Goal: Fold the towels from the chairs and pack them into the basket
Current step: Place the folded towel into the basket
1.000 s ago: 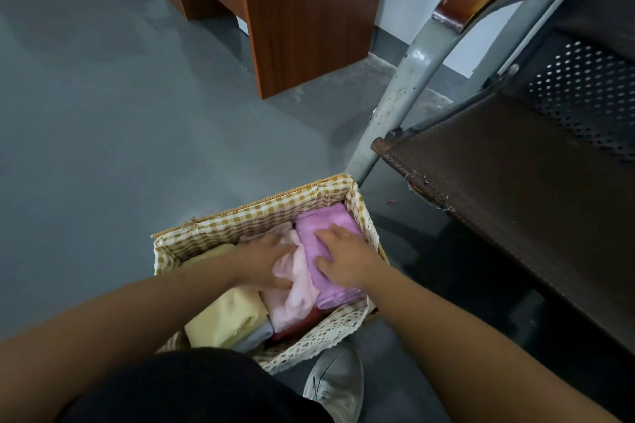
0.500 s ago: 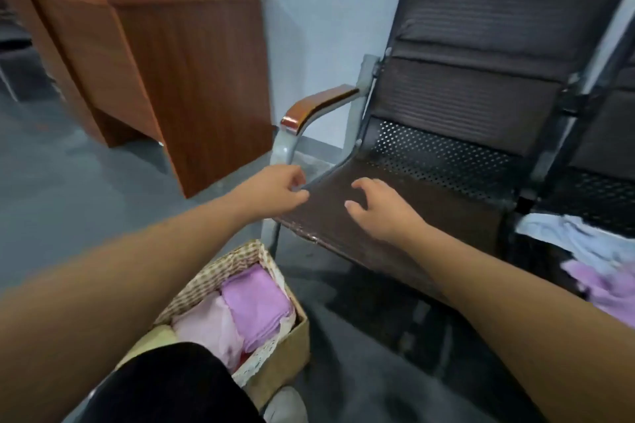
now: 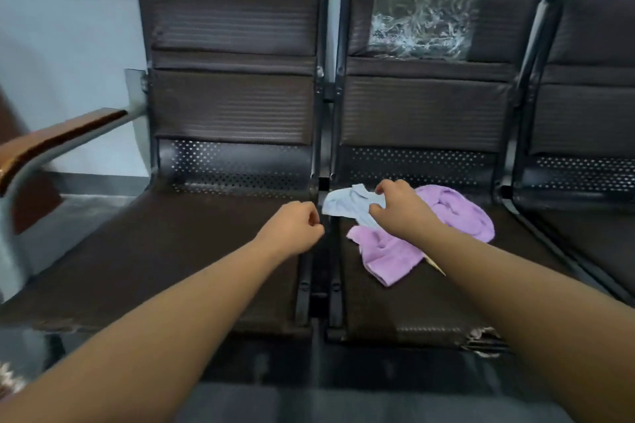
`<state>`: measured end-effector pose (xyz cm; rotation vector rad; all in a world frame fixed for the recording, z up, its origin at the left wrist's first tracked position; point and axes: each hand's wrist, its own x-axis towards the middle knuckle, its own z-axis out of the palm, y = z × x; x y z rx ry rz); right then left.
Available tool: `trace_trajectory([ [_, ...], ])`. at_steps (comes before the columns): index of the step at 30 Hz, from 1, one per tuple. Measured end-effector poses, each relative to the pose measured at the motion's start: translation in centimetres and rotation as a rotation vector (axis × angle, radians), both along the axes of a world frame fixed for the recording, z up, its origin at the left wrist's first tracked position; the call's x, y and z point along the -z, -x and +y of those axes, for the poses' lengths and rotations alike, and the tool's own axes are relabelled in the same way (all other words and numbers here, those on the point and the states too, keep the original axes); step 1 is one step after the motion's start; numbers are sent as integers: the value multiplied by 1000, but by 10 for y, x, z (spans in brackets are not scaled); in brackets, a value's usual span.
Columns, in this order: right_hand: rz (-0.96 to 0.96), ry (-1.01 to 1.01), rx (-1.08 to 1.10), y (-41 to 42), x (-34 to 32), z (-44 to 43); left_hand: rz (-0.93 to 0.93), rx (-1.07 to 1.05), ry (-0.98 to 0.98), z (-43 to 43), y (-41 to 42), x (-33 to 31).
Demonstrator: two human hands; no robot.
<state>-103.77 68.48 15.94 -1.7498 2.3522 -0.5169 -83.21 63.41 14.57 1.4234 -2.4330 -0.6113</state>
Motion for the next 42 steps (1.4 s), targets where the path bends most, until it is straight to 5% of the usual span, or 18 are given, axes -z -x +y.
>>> trace_trajectory([
  [9,55,-197,269,116,71,-32,18,262,-209,-35,119,96],
  [12,45,-234,233,141,105,-35,-151,403,-18,-34,137,128],
  [18,104,-95,289,158,113,-35,-124,391,91,-25,142,150],
  [23,-245,281,349,141,59,-21,-28,365,-206,-25,144,116],
  [28,-452,465,345,120,-9,5,319,93,-329,-10,148,65],
  [32,-608,564,176,95,-60,27,637,149,-466,7,145,24],
  [36,-882,614,31,61,-104,45,749,267,-411,26,137,-28],
  [42,-1315,716,8,35,-133,41,882,179,-504,46,100,-87],
])
